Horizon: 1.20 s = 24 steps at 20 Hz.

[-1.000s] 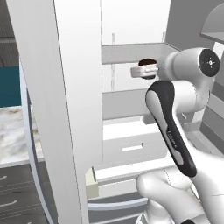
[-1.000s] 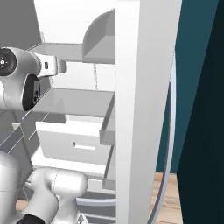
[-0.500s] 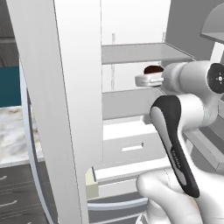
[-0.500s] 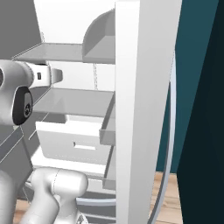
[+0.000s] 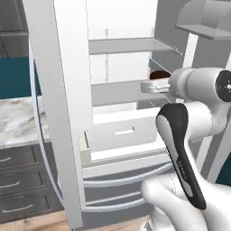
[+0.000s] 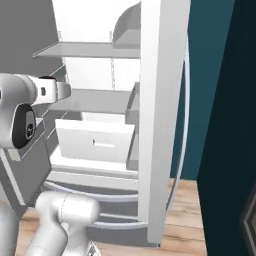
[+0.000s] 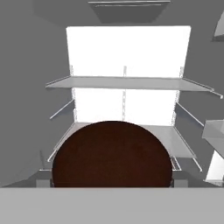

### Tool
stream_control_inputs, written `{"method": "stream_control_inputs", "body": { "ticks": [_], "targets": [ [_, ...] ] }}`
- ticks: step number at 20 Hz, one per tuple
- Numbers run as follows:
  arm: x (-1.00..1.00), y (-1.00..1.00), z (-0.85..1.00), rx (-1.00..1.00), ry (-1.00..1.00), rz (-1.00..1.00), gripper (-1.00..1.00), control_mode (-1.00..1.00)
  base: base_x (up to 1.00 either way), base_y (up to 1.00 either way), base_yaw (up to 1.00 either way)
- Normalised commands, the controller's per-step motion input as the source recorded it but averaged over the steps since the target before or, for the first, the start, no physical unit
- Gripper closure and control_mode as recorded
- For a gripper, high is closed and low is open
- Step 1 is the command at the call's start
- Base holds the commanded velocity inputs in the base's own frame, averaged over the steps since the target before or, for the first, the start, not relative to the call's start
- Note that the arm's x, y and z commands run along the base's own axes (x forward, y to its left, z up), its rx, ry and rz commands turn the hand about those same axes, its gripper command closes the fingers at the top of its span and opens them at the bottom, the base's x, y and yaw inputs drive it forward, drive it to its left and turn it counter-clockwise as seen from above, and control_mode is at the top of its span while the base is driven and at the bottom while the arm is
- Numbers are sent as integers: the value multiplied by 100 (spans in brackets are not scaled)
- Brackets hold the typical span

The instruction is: Take the cupcakes from the fridge and place them on the empty tray on the dining counter.

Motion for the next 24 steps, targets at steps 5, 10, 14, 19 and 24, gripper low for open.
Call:
{"method": "stream_control_inputs", "body": {
  "ticks": [5,10,14,19,24],
  "targets": [
    [0,0,0,0,0,0,100,100,-71,0,19],
    [0,0,0,0,0,0,100,100,-47,0,56],
    [0,0,0,0,0,0,100,100,-25,0,81],
    [0,0,0,0,0,0,100,100,-4,0,97],
    [0,0,0,0,0,0,100,100,0,2,100]
  ]
}}
